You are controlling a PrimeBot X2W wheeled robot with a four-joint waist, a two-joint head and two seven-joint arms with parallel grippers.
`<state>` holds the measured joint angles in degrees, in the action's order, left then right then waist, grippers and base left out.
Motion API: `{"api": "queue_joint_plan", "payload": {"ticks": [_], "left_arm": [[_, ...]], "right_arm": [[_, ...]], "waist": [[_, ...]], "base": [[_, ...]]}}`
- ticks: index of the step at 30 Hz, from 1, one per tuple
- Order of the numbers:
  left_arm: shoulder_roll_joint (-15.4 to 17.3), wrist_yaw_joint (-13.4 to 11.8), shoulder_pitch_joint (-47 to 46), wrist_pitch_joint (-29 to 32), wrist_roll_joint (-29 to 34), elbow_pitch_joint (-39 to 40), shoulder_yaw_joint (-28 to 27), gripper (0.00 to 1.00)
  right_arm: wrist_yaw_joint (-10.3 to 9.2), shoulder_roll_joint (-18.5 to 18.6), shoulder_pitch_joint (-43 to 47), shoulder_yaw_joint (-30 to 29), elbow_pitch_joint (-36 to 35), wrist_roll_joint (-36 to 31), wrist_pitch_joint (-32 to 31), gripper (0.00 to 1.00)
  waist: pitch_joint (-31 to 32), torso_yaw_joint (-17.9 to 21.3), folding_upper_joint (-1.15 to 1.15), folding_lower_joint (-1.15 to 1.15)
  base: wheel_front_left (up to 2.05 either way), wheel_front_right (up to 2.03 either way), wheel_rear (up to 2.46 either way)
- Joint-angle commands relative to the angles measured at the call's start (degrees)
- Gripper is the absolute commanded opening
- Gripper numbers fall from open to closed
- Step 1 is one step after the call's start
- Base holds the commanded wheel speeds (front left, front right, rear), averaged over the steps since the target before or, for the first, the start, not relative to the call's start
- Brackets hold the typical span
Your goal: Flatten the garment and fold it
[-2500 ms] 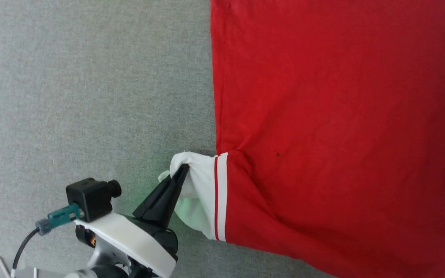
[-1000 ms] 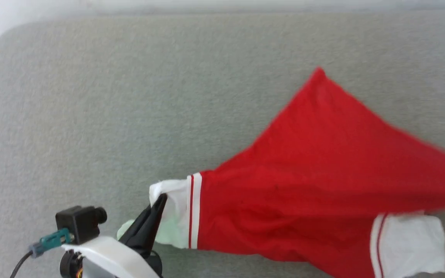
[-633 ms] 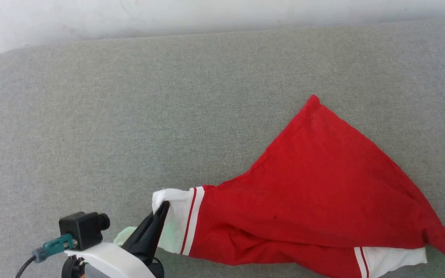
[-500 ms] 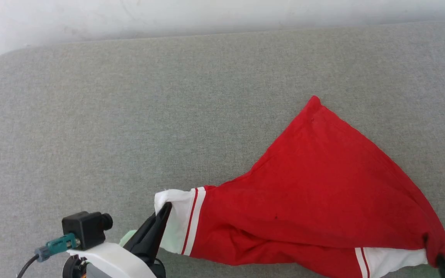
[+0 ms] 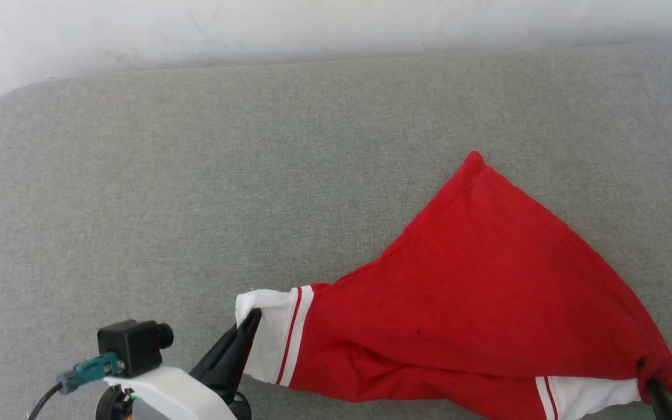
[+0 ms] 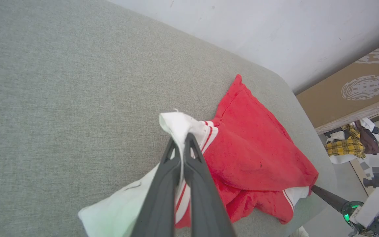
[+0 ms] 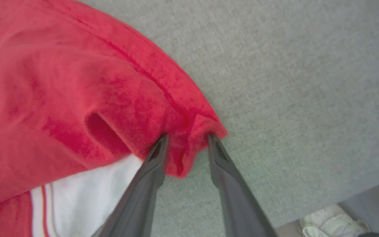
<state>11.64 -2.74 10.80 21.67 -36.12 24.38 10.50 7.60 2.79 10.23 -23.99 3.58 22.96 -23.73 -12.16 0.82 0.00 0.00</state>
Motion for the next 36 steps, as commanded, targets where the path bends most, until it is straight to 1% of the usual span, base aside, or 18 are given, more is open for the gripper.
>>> {"api": "queue_joint_plan", "payload": {"ticks": [1,4,7,9,11,13,15,21,24,29,36], "left_arm": [[0.1,-0.3,0.6,-0.3,0.0,0.2,-0.1,0.00],[0.0,-0.3,0.9,-0.9,0.0,0.5,-0.3,0.00],[-0.1,-0.1,0.7,-1.3,0.1,0.6,0.0,0.00],[-0.2,0.2,0.2,-1.6,0.2,0.5,0.3,0.00],[-0.4,0.5,-0.6,-1.8,0.2,0.3,0.7,0.00],[-0.5,0.8,-1.3,-1.9,0.2,0.1,0.9,0.00],[-0.4,1.2,-2.2,-2.0,0.1,-0.2,1.2,0.00],[-0.2,2.0,-4.5,-2.2,0.0,-0.8,1.4,0.00],[-0.3,2.5,-5.6,-2.3,-0.1,-1.1,1.7,0.00],[-0.5,3.0,-7.2,-2.4,-0.2,-1.7,2.3,0.00],[-0.7,3.5,-8.7,-2.6,-0.4,-2.5,2.8,0.00]], "right_arm": [[-0.11,0.1,1.3,-0.1,-2.4,0.5,-1.4,1.00],[-0.11,0.1,4.6,-2.0,-15.7,0.9,-7.1,1.00],[-0.11,0.1,3.1,-4.0,-28.8,-0.6,-12.8,1.00],[-0.11,0.1,-0.7,-4.2,-34.6,-1.8,-16.2,1.00],[-0.11,0.2,-5.4,-2.6,-37.0,-4.1,-18.6,1.00],[-0.11,0.6,-10.3,0.1,-36.0,-5.6,-20.9,1.00],[-0.11,2.3,-15.1,3.6,-33.4,-7.2,-22.4,1.00],[-0.11,6.5,-28.4,14.4,-21.3,-10.0,-24.2,1.00],[-0.11,8.1,-33.1,17.6,-14.8,-11.2,-25.0,1.00],[-0.11,10.0,-38.3,21.2,-6.9,-11.6,-25.7,1.00],[-0.11,12.2,-41.2,23.3,-1.4,-10.7,-26.0,1.00]], "waist": [[-0.1,-0.1,0.00,0.00],[-0.8,-0.3,0.00,0.00],[-1.8,-0.7,0.00,0.00],[-2.6,-1.2,0.00,0.00],[-3.5,-1.9,0.00,0.00],[-4.7,-2.4,0.00,0.00],[-6.0,-3.1,0.00,0.00],[-9.6,-4.6,0.00,0.00],[-11.1,-5.6,0.00,0.00],[-13.5,-7.1,0.00,0.00],[-16.3,-8.9,0.00,0.00]], "base": [[0.00,0.00,0.00],[0.00,0.00,0.00],[0.00,0.00,0.00],[0.00,0.00,0.00],[0.00,0.00,0.00],[0.00,0.00,0.00],[0.00,0.00,0.00],[0.00,0.00,0.00],[0.00,0.00,0.00],[0.00,0.00,0.00],[0.00,0.00,0.00]]}}
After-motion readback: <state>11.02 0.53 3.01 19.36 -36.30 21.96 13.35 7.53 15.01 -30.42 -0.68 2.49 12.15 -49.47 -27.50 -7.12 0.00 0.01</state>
